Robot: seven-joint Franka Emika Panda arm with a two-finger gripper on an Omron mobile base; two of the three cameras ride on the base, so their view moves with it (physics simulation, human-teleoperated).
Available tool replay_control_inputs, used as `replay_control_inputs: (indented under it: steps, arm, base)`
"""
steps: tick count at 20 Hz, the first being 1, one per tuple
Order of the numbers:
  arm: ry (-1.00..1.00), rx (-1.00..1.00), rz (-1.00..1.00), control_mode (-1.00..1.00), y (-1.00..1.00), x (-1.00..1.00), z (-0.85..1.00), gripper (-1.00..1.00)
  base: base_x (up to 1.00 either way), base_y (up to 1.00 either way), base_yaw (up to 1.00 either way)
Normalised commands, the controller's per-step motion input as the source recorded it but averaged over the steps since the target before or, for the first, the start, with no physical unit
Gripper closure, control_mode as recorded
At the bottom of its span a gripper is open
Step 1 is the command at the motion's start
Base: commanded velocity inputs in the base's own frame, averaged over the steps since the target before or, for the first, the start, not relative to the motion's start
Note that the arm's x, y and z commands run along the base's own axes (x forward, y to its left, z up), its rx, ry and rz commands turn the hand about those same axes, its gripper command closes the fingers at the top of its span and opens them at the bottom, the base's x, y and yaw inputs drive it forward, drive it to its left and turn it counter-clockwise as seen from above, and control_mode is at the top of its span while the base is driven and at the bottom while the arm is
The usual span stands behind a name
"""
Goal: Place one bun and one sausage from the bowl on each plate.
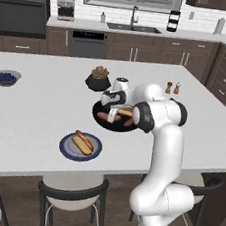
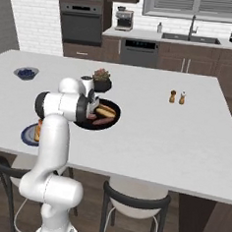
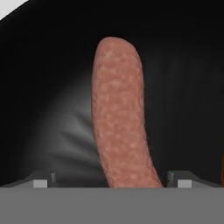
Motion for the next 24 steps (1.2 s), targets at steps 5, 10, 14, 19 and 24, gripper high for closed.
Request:
replay_control_inputs:
  steps: [5,10,14,19,24]
  arm:
    - [0.0,0.0,0.06,-1.0,0.25,0.11,-0.54,-1.0]
    - [0.0,0.0,0.01,-1.0,0.12,-0.01,-0.35,1.0]
    - [-0.05,0.0,0.0,-1.0,0.0,-0.17,0.21,1.0]
    - [-0.12,0.02,-0.04,-1.0,0.0,-0.64,0.88,1.0]
    - [-0.03,0.12,-0.12,-1.0,0.31,-1.0,0.96,1.0]
  base:
    - [0.0,0.0,0.0]
    - [0.0,0.0,0.0]
    - [0.0,0.0,0.0]
    - [0.0,0.0,0.0]
    - [0.0,0.0,0.0]
